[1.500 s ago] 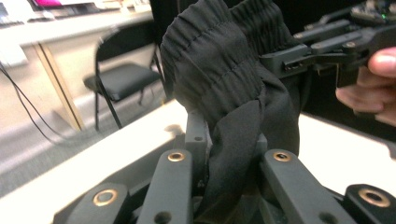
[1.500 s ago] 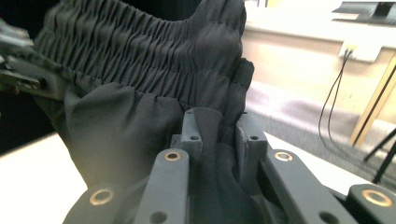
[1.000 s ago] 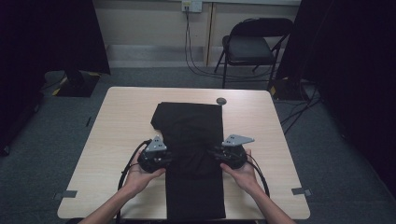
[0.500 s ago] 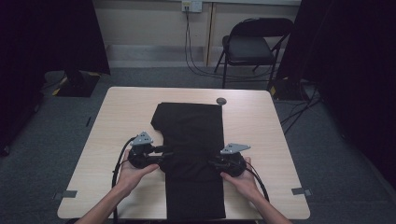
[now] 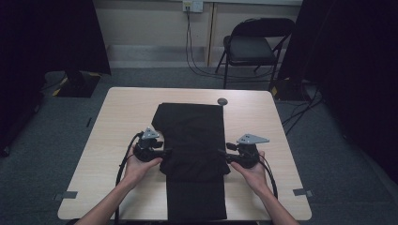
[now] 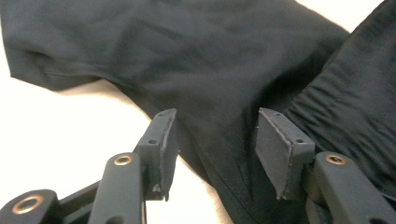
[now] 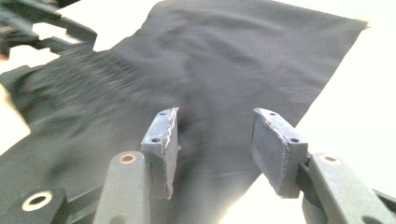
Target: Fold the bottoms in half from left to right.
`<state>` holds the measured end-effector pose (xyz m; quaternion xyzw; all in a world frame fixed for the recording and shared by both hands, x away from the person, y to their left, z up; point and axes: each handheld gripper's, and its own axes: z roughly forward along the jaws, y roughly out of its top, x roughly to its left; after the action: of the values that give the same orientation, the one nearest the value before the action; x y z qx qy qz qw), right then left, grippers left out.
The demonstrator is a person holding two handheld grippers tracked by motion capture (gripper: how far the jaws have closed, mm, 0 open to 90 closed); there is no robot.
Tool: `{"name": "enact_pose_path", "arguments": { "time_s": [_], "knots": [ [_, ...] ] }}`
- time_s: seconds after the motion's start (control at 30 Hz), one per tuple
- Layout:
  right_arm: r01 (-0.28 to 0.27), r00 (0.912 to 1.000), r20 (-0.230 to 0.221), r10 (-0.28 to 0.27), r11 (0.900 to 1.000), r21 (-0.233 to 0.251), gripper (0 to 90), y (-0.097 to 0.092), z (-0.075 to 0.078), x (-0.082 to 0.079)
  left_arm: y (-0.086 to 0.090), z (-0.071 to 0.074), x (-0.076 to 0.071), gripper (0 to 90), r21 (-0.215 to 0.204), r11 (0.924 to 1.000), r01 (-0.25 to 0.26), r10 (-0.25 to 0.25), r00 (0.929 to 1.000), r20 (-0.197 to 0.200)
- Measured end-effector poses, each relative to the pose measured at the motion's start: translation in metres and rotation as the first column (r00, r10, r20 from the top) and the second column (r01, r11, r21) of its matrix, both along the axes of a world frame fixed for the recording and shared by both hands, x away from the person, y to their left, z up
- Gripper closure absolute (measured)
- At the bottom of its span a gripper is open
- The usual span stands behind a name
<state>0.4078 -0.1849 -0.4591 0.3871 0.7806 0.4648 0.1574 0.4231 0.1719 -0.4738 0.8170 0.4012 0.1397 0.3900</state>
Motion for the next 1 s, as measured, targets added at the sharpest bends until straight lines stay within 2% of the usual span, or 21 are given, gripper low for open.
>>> {"name": "enact_pose_path", "arguments": {
  "time_s": [0.03,0.07,0.13,0.17,0.2,0.3,0.37,0.47,0.53,0.57,0.67,0.8,0.87,0.9,0.93,1.0],
  "knots": [
    [0.030,0.9995,-0.001,-0.030,0.9995,0.003,50.8,-0.001,-0.003,0.005,-0.001,-0.001,0.000,48.0,0.013,0.9999,0.003,-0.003,1.0000,0.000],
    [0.048,0.9986,-0.022,-0.049,0.9986,-0.023,50.6,-0.001,-0.009,0.015,-0.002,-0.004,0.000,47.8,0.001,0.9999,0.010,-0.010,0.9999,-0.010],
    [0.060,0.9974,-0.036,-0.062,0.9970,-0.050,50.5,0.000,-0.016,0.020,-0.003,-0.004,-0.001,47.4,0.006,0.9999,0.011,-0.011,0.9999,-0.003],
    [0.056,0.9967,-0.056,-0.060,0.9967,-0.059,50.1,0.002,-0.020,0.022,-0.003,-0.003,-0.002,47.2,-0.011,0.9998,0.017,-0.017,0.9999,0.000],
    [0.046,0.9969,-0.061,-0.050,0.9967,-0.067,49.6,0.004,-0.023,0.022,-0.003,-0.003,-0.002,47.2,-0.008,0.9998,0.021,-0.021,0.9998,0.005],
    [0.019,0.9982,-0.054,-0.025,0.9939,-0.108,49.8,0.010,-0.025,0.018,-0.004,-0.002,-0.004,47.0,-0.027,0.9991,0.031,-0.031,0.9995,0.005],
    [0.007,0.9981,-0.060,-0.012,0.9960,-0.089,49.5,0.011,-0.025,0.017,-0.004,-0.002,-0.005,47.0,-0.026,0.9990,0.036,-0.036,0.9993,0.013],
    [-0.013,0.9978,-0.065,0.009,0.9979,-0.063,48.1,0.010,-0.022,0.014,-0.007,0.001,-0.011,46.7,-0.056,0.9959,0.070,-0.069,0.9974,0.021],
    [-0.023,0.9978,-0.063,0.019,0.9983,-0.053,47.8,0.009,-0.020,0.012,-0.007,0.002,-0.012,46.6,-0.061,0.9949,0.080,-0.079,0.9966,0.024],
    [-0.035,0.9975,-0.063,0.033,0.9987,-0.037,47.1,0.006,-0.018,0.007,-0.007,0.006,-0.017,46.3,-0.071,0.9925,0.099,-0.097,0.9948,0.030],
    [-0.059,0.9964,-0.063,0.057,0.9979,-0.027,46.7,0.004,-0.016,0.000,-0.008,0.010,-0.025,45.1,-0.088,0.9883,0.124,-0.121,0.9918,0.039],
    [-0.084,0.9949,-0.057,0.083,0.9964,-0.014,45.9,0.001,-0.011,-0.010,-0.008,0.013,-0.032,43.2,-0.093,0.9850,0.146,-0.142,0.9888,0.044],
    [-0.119,0.9917,-0.049,0.119,0.9929,-0.003,45.7,0.000,-0.007,-0.020,-0.009,0.013,-0.034,42.4,-0.097,0.9843,0.147,-0.143,0.9885,0.049],
    [-0.119,0.9917,-0.049,0.119,0.9929,-0.003,45.7,0.000,-0.007,-0.020,-0.009,0.013,-0.034,42.3,-0.097,0.9843,0.147,-0.143,0.9885,0.049],
    [-0.147,0.9882,-0.043,0.147,0.9892,0.001,45.5,0.002,-0.005,-0.026,-0.011,0.012,-0.033,42.3,-0.087,0.9842,0.154,-0.150,0.9873,0.052],
    [-0.153,0.9877,-0.035,0.153,0.9881,-0.014,45.5,0.004,-0.003,-0.032,-0.012,0.012,-0.034,42.3,-0.082,0.9843,0.156,-0.152,0.9870,0.051]
  ]
}}
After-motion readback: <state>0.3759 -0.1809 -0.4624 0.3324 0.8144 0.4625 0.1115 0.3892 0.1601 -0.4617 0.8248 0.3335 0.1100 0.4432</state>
